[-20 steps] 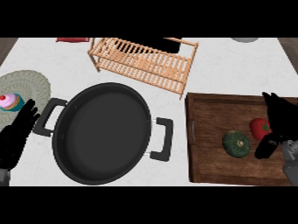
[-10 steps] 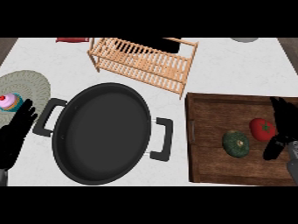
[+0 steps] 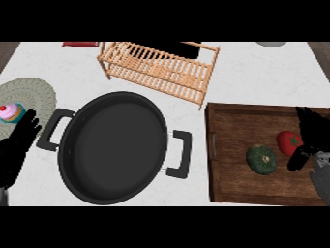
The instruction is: Pick the tomato from the tray and place it in the tiered shelf
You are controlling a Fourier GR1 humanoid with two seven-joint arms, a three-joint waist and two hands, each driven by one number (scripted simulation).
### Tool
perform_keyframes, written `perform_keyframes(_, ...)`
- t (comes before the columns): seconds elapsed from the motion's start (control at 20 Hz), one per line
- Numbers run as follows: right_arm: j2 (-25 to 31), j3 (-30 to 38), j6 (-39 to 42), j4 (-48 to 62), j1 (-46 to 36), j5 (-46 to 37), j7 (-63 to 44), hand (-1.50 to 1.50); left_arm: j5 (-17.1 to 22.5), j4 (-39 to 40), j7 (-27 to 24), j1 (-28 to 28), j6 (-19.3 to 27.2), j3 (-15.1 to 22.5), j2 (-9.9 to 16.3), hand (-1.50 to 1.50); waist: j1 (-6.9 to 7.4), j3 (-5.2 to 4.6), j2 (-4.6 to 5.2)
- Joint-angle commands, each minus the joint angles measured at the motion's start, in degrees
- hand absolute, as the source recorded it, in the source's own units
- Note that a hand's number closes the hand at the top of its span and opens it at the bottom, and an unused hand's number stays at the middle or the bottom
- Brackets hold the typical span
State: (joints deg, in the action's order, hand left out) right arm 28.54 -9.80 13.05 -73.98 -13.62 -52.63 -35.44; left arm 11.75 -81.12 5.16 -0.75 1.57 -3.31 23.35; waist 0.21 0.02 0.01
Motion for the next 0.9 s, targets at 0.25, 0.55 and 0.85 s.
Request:
perform_keyframes(0.25,-4.07,3.45,-3.58,5.73,1.56,-3.93,4.84,1.5,-2.07,0.77,0.52,0.37,-3.16,-3.5,-1.31,0.0,-0.09,-0.01,0.0)
perform_keyframes(0.55,-3.83,2.49,-1.89,7.94,-0.81,-6.73,7.38,1.5,-3.97,-0.73,-0.05,-0.36,-2.67,-3.41,-2.99,0.0,-0.02,-0.01,-0.03)
perform_keyframes(0.85,-1.94,3.25,-1.26,0.48,0.84,-8.71,7.68,1.5,-4.59,1.67,0.14,1.67,-3.11,-4.6,-3.8,0.0,-0.4,-0.04,-0.09)
